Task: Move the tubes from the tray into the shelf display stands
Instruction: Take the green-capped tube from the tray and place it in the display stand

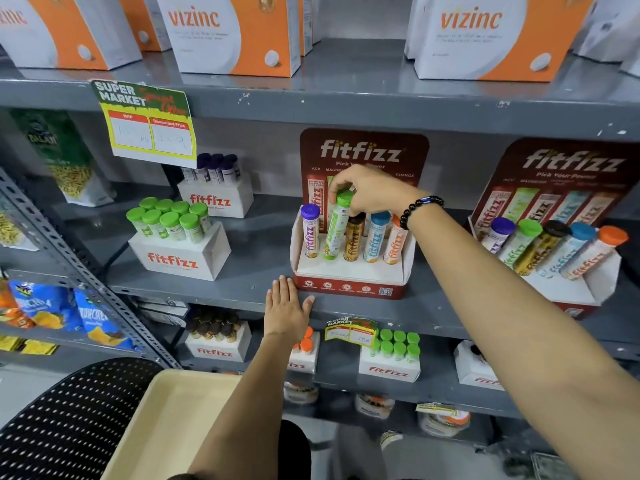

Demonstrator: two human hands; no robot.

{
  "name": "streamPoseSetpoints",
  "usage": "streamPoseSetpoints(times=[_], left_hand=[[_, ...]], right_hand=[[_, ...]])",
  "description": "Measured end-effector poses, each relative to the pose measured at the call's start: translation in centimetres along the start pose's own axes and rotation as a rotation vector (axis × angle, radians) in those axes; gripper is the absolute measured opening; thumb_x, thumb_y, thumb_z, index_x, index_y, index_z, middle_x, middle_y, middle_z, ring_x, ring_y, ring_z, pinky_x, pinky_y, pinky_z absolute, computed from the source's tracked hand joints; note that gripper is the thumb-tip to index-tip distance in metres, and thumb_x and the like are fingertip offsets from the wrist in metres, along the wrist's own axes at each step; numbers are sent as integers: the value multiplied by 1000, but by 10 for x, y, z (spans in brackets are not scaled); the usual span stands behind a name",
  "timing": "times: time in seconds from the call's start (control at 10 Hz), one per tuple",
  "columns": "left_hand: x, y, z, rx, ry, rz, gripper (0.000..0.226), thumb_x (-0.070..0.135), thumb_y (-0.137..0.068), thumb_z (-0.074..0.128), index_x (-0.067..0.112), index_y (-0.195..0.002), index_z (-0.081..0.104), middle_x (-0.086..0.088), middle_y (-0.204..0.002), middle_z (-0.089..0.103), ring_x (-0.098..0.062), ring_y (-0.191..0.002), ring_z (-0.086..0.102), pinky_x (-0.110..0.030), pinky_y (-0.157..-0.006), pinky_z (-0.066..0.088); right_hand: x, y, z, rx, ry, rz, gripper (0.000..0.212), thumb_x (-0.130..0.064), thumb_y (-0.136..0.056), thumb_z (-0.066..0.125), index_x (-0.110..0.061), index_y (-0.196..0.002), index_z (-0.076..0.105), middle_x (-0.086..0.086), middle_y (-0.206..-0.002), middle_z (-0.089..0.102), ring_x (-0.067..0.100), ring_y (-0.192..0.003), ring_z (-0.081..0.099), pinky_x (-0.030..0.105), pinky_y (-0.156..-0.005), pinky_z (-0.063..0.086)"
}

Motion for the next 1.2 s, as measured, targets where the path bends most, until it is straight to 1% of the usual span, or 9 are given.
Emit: streamPoseSetpoints(times=[0.1, 0.2, 0.4, 0.5, 0.6, 0.7, 0.8, 1.1, 1.2], left_hand=[[-1, -1, 2, -1, -3, -1, 69, 52, -96, 6, 8, -148, -6, -11, -157, -8, -25, -143, -11, -37, -117, -4], [0, -1, 2, 5, 3, -1, 69, 52, -96, 7, 8, -148, -6, -10, -157, -8, -25, -143, -11, -36, -116, -5], [-1, -2, 2, 15, 12, 2, 69, 51, -97, 8, 6, -148, -6, -12, -157, -8, -26, -143, -10, -36, -116, -6], [-1, -2, 2, 14, 9, 0, 68, 50, -97, 9, 6, -148, -6, -12, -157, -8, -26, -143, -10, -36, -116, -5], [-1, -2, 3, 12, 7, 0, 69, 51, -97, 8, 7, -148, -6, -12, -157, -8, -26, -143, -10, -36, -116, -6], [-1, -2, 2, 8, 4, -1, 69, 51, -97, 8, 7, -147, -7, -11, -157, -9, -25, -143, -11, -35, -115, -7], [0, -1, 1, 5, 6, -4, 69, 51, -96, 8, 8, -148, -7, -11, -157, -9, -25, -143, -11, -36, -116, -6], [0, -1, 0, -8, 0, -5, 69, 51, -97, 7, 7, -147, -8, -11, -157, -10, -25, -143, -12, -35, -115, -7], [0, -1, 0, -10, -13, -7, 69, 51, -97, 7, 7, -148, -8, -11, -157, -10, -25, -143, -12, -35, -115, -7]], right_hand=[[-2, 2, 2, -15, -61, -7, 15, -11, -74, 77, -15, -86, 69, -2, -100, 61, 14, -93, 54, 26, -71, 41], [-5, 3, 2, 20, -97, -33, 9, -14, -78, 74, -12, -85, 70, -2, -90, 65, 12, -86, 57, 25, -73, 45], [-2, -9, 11, 39, -44, 4, 40, -3, -78, 69, -18, -115, 62, 4, -120, 58, 20, -107, 55, 30, -84, 46], [-1, -13, 15, 42, -9, 36, 39, -4, -79, 70, -18, -115, 63, 9, -130, 54, 22, -111, 54, 30, -87, 46], [-1, -13, 17, 41, -20, 28, 38, -1, -81, 66, -16, -117, 62, 10, -126, 56, 5, -70, 48, 17, -60, 38], [2, -15, 18, 47, -34, 38, 39, -1, -82, 65, -18, -116, 62, 10, -123, 57, 5, -65, 43, 16, -51, 29], [3, -18, 21, 44, -33, 45, 38, 0, -81, 66, -18, -115, 62, 8, -126, 56, 16, -89, 50, 21, -63, 40], [6, -22, 35, -5, -48, 36, 43, 5, -80, 62, -17, -117, 57, 6, -130, 54, 21, -115, 53, 28, -83, 46], [7, -23, 38, -32, -46, 37, 50, 6, -80, 60, -18, -123, 51, 6, -128, 55, 22, -112, 54, 30, -79, 49]])
Point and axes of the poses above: each hand's wrist, its own y-axis away from the middle knuckle, its own z-axis out of the palm, x = y × z, the point moved 2 cm from there along -y, towards the middle knuckle
